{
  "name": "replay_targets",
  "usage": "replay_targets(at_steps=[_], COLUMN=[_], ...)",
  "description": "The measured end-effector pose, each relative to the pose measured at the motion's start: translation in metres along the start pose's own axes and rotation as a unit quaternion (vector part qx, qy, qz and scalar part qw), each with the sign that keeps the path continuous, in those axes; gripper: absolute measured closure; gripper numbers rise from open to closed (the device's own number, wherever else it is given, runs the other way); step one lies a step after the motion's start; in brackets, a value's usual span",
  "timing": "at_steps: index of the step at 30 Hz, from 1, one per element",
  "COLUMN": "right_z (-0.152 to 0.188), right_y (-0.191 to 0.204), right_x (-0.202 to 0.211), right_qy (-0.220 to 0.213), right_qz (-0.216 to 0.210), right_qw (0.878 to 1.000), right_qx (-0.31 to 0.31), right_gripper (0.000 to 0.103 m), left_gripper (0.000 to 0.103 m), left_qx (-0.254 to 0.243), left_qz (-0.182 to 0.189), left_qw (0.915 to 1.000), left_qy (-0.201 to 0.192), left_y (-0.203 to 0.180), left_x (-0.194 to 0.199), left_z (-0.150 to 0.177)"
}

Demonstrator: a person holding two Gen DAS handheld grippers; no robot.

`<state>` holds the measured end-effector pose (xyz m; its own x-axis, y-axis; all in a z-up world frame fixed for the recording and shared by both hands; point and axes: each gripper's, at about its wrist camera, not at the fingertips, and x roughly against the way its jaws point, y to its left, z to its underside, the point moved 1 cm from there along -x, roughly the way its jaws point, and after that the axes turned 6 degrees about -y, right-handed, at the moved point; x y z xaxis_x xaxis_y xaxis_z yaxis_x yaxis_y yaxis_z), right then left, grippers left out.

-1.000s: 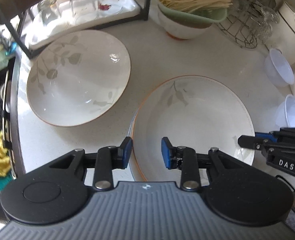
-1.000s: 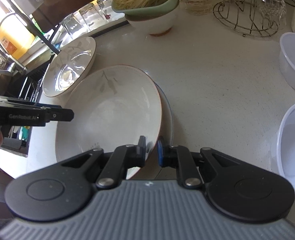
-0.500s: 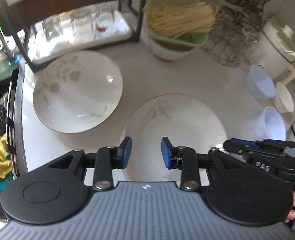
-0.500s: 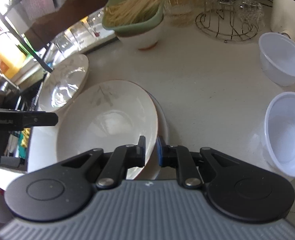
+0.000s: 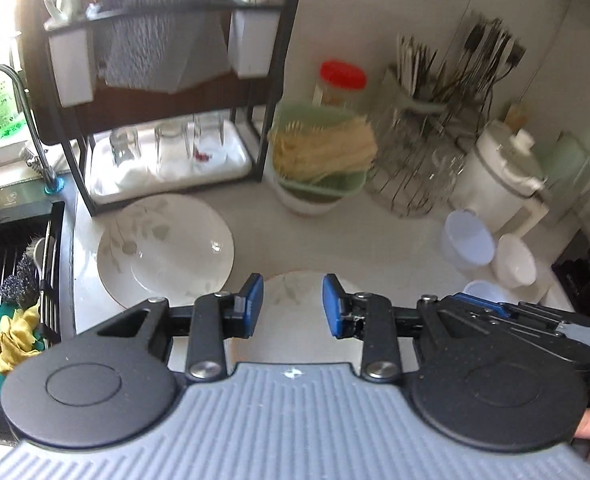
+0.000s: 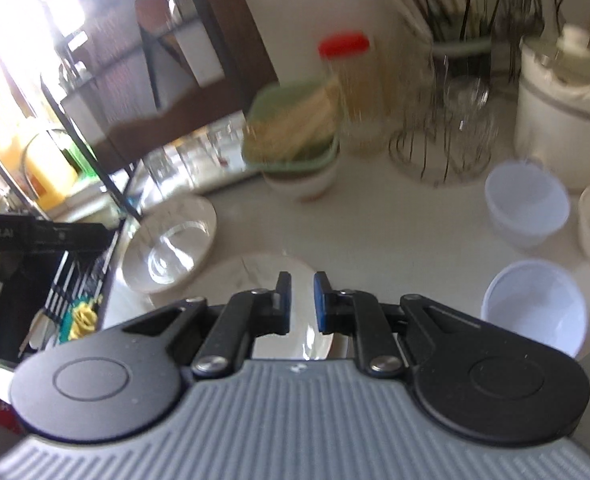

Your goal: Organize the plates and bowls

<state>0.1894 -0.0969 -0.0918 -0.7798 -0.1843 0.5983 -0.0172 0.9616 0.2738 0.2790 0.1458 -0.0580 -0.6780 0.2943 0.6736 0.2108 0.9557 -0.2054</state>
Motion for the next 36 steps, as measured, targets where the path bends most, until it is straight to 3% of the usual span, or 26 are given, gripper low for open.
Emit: replay_targets(at_steps=[8, 11, 17, 29, 36], right_z=[-0.019, -0.019, -0.013, 0.017, 0.036], right_y=[0.016, 0.017, 0.008, -0.031, -0.041], right_x=[0.07, 0.09, 0.125, 0.156, 0.166], right_qy=[-0.065, -0.083, -0.106, -0.083, -0.069], right_qz=[0.01, 0.008, -0.009, -0.06, -0.077], right_qw=[0.998, 0.996, 0.994, 0.993, 0.992], right_qx=[0.008, 0.001, 0.023, 0.052, 0.071], right_gripper=[0.088, 0.088, 0.088, 0.088, 0.088], left_gripper=[0.067, 0.067, 0.066, 0.064, 0.046], left_qx=[0.014, 0.001, 0.022, 0.073, 0.075], left_qz=[0.009, -0.004, -0.017, -0.058, -0.091], left_qw=[0.9988, 0.9982, 0.9963, 0.9913, 0.9887], left_qy=[-0.045, -0.06, -0.081, -0.093, -0.093], left_y=[0.0, -0.006, -0.031, -0.075, -0.099], left_x=[0.066, 0.085, 0.111, 0.142, 0.15], left_z=[-0.002, 0.001, 0.024, 0.094, 0.117])
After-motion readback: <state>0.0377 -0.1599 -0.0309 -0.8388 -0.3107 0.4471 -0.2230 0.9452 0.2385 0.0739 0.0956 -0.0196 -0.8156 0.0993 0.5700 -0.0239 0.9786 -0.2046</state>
